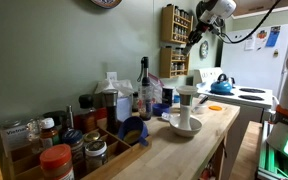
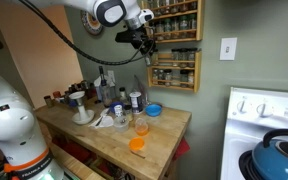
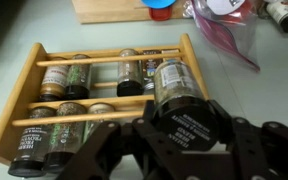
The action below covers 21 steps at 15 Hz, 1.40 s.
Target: Put the spice shaker on the second lower shelf, second position to the left
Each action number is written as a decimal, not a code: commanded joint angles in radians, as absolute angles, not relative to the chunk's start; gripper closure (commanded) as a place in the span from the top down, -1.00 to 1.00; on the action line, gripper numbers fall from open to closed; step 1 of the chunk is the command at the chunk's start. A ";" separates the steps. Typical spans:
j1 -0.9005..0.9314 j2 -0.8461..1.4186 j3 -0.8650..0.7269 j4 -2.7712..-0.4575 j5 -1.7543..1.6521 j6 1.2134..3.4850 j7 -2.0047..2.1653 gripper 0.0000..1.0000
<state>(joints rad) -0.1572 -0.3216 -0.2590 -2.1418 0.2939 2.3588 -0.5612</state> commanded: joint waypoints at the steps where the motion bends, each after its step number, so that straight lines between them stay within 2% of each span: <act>1: -0.091 -0.313 -0.306 -2.129 0.381 2.445 -0.591 -0.41; 9: -0.024 -0.197 -0.362 -2.074 0.550 2.685 -0.616 -0.41; 21: -0.048 -0.017 -0.359 -1.941 0.622 2.675 -0.615 -0.41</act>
